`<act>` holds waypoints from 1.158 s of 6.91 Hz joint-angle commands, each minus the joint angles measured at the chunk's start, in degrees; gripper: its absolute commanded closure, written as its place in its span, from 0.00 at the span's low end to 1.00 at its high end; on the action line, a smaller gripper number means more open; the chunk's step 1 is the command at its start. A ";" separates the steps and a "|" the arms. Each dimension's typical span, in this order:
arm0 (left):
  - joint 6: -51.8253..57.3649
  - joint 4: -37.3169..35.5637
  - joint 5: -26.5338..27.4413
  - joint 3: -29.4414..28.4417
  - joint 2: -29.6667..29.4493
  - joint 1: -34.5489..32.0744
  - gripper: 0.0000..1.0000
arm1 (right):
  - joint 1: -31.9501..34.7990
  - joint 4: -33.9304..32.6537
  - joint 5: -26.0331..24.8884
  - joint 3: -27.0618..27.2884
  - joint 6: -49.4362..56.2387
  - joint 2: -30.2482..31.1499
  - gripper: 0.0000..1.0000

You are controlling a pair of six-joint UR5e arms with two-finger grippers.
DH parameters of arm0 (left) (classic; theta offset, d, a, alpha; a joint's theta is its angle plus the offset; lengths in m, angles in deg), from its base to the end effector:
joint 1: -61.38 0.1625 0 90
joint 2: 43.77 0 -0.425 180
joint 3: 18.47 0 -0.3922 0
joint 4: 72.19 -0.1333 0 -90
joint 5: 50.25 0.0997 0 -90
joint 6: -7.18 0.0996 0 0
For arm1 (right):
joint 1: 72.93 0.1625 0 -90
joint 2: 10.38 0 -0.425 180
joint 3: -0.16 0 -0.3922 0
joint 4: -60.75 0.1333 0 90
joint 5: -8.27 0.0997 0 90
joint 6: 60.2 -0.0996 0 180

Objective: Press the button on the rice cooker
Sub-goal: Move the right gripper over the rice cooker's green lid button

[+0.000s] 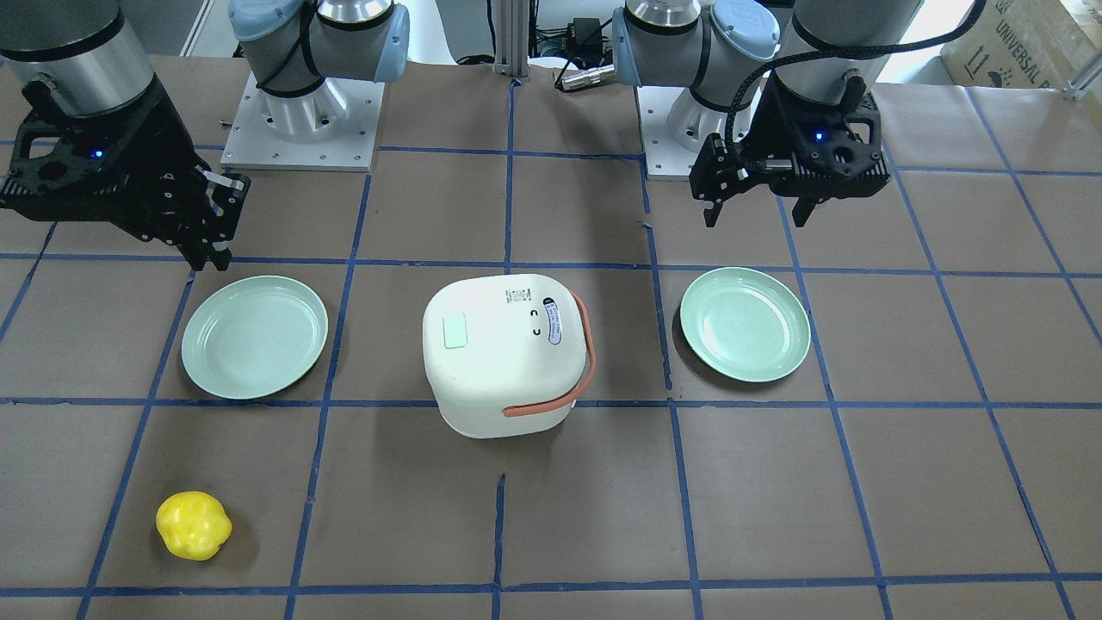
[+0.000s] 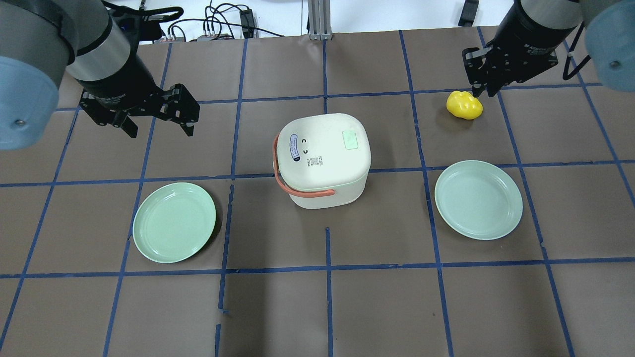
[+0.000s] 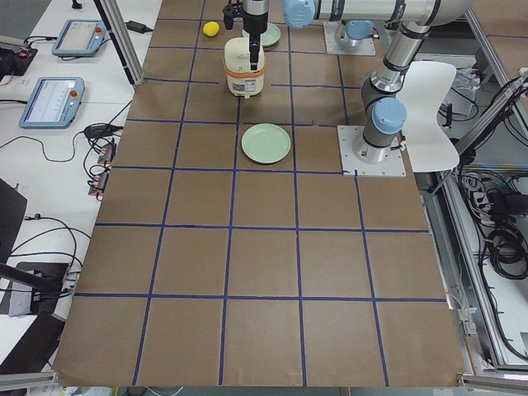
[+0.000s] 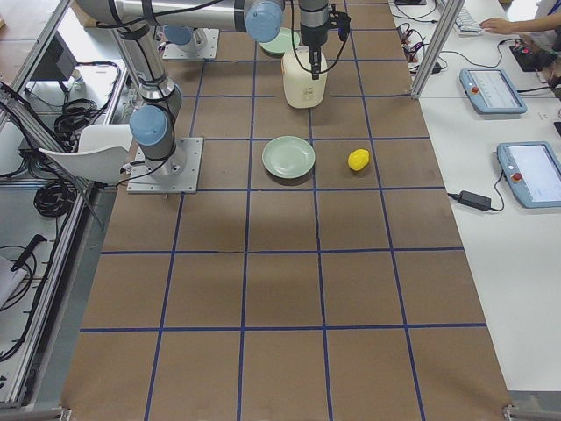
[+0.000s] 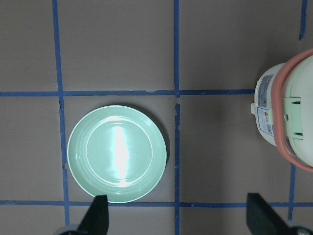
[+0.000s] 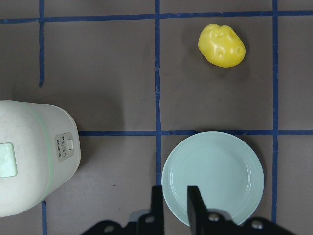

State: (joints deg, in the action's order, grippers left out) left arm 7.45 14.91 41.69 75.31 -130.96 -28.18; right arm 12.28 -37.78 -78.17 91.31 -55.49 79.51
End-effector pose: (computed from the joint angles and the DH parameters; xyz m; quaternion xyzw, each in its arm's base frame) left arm -0.1263 -0.4753 0.4842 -0.0018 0.9997 -0.0167 0.0170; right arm 0.0969 -0.5143 0.4929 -0.0013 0.9975 -0.0657 0.0256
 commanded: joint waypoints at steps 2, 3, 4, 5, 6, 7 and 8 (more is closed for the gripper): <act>0.00 0.00 0.00 0.00 0.00 0.00 0.00 | 0.74 0.19 1.27 0.08 -0.93 0.72 0.97; 0.00 0.00 0.00 0.00 0.00 0.00 0.00 | 0.91 1.93 2.14 -0.09 -1.80 0.64 0.97; 0.00 0.00 0.00 0.00 0.00 0.00 0.00 | 1.44 2.03 2.41 0.00 -2.51 0.55 0.97; 0.00 0.00 0.00 0.00 0.00 0.00 0.00 | 1.96 2.12 2.58 0.00 -3.30 0.46 0.97; 0.00 0.00 0.00 0.00 0.00 0.00 0.00 | 3.10 2.03 2.50 0.08 -5.74 0.37 0.97; 0.00 0.00 0.00 0.00 0.00 0.00 0.00 | 4.33 1.42 2.41 0.26 -6.98 0.20 0.97; 0.00 0.00 0.00 0.00 0.00 0.00 0.00 | 5.21 1.33 1.97 0.17 -7.34 0.20 0.97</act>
State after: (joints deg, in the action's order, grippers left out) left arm 7.45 14.91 41.69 75.31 -130.96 -28.19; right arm 16.30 -36.19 -75.83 91.47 -61.89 79.77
